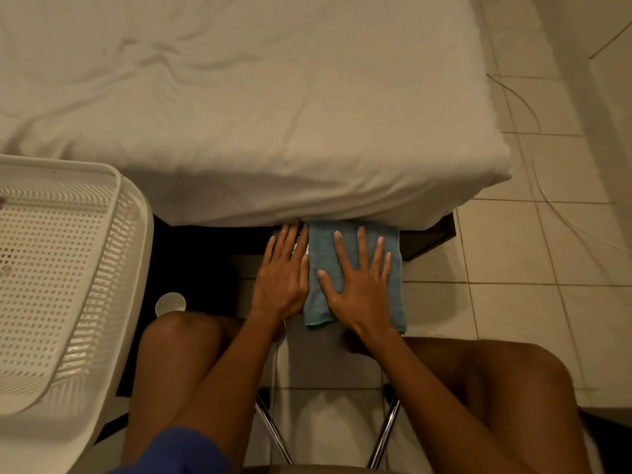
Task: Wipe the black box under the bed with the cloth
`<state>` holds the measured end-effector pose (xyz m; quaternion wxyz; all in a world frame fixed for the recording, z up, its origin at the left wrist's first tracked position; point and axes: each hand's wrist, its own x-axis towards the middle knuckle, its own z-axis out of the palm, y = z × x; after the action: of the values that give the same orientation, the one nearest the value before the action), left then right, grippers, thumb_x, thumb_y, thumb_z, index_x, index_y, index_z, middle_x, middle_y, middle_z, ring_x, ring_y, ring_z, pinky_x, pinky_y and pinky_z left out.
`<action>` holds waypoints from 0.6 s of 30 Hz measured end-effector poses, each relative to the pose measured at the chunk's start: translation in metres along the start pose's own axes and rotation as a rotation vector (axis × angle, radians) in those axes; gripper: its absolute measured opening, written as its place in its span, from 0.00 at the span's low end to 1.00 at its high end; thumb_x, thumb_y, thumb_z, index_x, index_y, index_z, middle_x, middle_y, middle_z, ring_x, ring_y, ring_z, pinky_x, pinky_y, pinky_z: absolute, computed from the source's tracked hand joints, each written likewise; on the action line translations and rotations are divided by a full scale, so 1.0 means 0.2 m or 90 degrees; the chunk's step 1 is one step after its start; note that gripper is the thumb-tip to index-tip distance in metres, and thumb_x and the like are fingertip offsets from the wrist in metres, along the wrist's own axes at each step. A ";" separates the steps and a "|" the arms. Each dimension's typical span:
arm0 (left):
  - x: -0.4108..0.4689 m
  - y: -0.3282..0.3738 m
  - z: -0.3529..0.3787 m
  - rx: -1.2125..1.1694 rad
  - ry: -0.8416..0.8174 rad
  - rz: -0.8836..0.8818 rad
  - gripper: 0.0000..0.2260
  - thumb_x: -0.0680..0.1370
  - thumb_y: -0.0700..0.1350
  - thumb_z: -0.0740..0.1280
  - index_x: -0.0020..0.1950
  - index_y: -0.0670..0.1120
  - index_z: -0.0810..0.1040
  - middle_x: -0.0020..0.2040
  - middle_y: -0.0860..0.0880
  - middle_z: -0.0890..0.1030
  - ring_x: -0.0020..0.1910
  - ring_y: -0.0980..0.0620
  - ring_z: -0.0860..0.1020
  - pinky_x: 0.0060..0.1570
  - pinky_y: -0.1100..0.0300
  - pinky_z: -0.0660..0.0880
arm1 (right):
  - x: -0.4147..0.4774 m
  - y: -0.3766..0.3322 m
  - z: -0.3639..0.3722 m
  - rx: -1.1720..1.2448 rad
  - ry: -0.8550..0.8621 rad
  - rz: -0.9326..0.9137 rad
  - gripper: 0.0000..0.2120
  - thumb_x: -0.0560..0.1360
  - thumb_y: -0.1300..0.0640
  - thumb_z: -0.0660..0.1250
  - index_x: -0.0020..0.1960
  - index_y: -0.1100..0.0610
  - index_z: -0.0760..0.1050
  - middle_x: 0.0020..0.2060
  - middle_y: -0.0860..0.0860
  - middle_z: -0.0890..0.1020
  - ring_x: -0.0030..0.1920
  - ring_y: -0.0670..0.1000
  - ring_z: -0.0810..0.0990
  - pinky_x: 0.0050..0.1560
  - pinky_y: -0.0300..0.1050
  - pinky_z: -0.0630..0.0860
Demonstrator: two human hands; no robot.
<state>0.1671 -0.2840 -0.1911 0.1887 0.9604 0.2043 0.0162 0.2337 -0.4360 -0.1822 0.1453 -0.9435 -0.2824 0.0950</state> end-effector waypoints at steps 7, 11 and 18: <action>-0.04 0.03 0.01 0.010 0.014 -0.002 0.25 0.83 0.50 0.46 0.80 0.48 0.46 0.81 0.49 0.48 0.80 0.53 0.43 0.78 0.52 0.44 | -0.03 0.03 0.02 0.002 -0.001 0.002 0.36 0.79 0.32 0.52 0.81 0.41 0.41 0.82 0.50 0.40 0.81 0.60 0.36 0.79 0.62 0.39; -0.04 0.04 0.03 0.018 0.025 -0.015 0.25 0.83 0.50 0.47 0.80 0.47 0.47 0.81 0.48 0.48 0.80 0.52 0.44 0.78 0.53 0.43 | 0.02 0.02 0.01 0.010 0.003 0.017 0.36 0.79 0.33 0.53 0.81 0.41 0.43 0.82 0.51 0.42 0.81 0.59 0.37 0.79 0.62 0.40; -0.04 0.02 0.04 0.026 0.013 -0.008 0.26 0.84 0.49 0.47 0.80 0.47 0.44 0.81 0.48 0.45 0.80 0.52 0.42 0.78 0.52 0.43 | 0.04 -0.01 0.01 0.004 -0.007 -0.013 0.36 0.80 0.36 0.52 0.82 0.43 0.42 0.82 0.51 0.42 0.81 0.61 0.36 0.79 0.61 0.38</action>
<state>0.1619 -0.2937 -0.1957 0.1668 0.9625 0.2129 0.0208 0.2398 -0.4296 -0.1852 0.1479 -0.9395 -0.2925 0.0997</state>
